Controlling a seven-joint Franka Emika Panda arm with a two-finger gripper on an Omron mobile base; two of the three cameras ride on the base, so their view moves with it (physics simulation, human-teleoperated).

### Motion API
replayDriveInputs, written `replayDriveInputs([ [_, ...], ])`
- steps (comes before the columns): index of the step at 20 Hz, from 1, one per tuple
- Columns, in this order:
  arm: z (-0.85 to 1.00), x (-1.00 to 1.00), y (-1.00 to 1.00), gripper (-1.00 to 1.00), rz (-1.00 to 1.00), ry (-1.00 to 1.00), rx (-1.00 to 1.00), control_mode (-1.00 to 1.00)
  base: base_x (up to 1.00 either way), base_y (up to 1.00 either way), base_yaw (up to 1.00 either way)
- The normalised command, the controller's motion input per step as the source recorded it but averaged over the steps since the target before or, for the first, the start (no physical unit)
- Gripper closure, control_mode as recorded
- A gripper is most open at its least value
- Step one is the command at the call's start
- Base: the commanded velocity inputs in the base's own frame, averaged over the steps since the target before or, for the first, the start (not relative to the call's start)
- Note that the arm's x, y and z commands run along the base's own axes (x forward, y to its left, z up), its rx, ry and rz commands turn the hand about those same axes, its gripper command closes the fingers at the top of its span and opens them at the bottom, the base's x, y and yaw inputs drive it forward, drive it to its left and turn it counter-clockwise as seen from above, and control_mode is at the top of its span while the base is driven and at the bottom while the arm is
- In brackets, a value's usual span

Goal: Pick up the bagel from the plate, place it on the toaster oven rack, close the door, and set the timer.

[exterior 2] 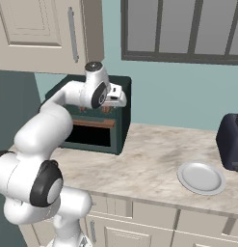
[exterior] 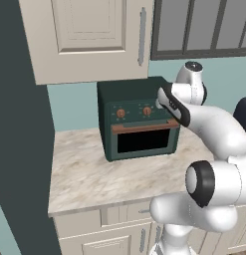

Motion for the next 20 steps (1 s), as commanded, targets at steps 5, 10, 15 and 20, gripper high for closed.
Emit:
replayDriveInputs([
  [5, -0.63, 0.0, -0.03, 1.0, 0.0, 0.01, 0.02, -1.0, 0.0, 0.0, 0.0],
  [10, -0.64, 0.0, -0.08, 1.0, 0.0, 0.0, 0.04, -1.0, 0.0, 0.0, 0.0],
  [15, -0.53, 0.0, -0.19, 1.0, 0.0, 0.0, 0.06, -1.0, 0.0, 0.0, 0.0],
  [20, -0.36, 0.0, -0.37, 1.0, 0.0, 0.0, 0.09, -1.0, 0.0, 0.0, 0.0],
])
